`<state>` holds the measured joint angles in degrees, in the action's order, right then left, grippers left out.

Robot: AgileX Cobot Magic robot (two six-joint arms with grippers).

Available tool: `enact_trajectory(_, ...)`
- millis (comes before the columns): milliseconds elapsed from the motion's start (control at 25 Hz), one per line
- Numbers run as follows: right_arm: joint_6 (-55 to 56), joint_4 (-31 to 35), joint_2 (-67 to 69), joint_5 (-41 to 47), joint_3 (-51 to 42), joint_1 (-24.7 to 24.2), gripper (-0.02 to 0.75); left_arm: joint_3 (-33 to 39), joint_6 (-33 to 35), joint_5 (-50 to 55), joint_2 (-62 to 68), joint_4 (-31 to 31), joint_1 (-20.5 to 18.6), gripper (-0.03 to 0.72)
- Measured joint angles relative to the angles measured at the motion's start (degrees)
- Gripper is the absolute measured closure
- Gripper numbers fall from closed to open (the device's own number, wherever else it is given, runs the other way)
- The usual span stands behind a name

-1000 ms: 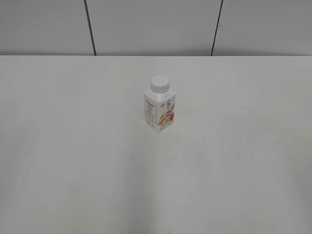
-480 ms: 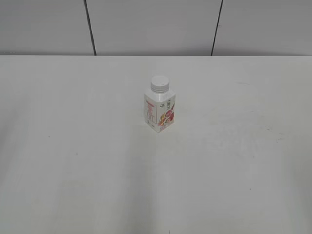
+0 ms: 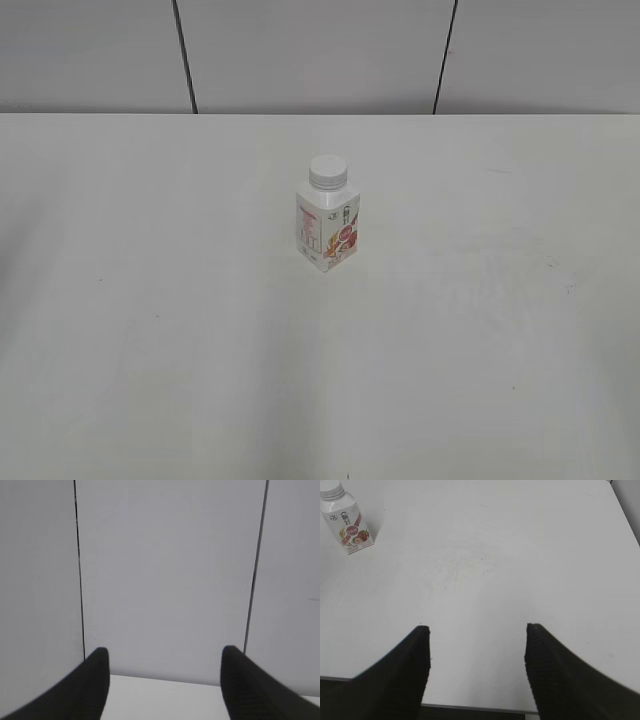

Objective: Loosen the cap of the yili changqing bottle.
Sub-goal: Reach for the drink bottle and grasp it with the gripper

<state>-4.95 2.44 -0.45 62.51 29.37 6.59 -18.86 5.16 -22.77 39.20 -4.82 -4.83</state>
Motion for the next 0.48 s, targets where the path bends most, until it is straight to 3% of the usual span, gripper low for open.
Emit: enact_trajectory(480,0.00,0.00,0.00,0.00,0.00,0.00,0.258,0.06,0.00,-18.30,21.00,0.56,0.00,0.252)
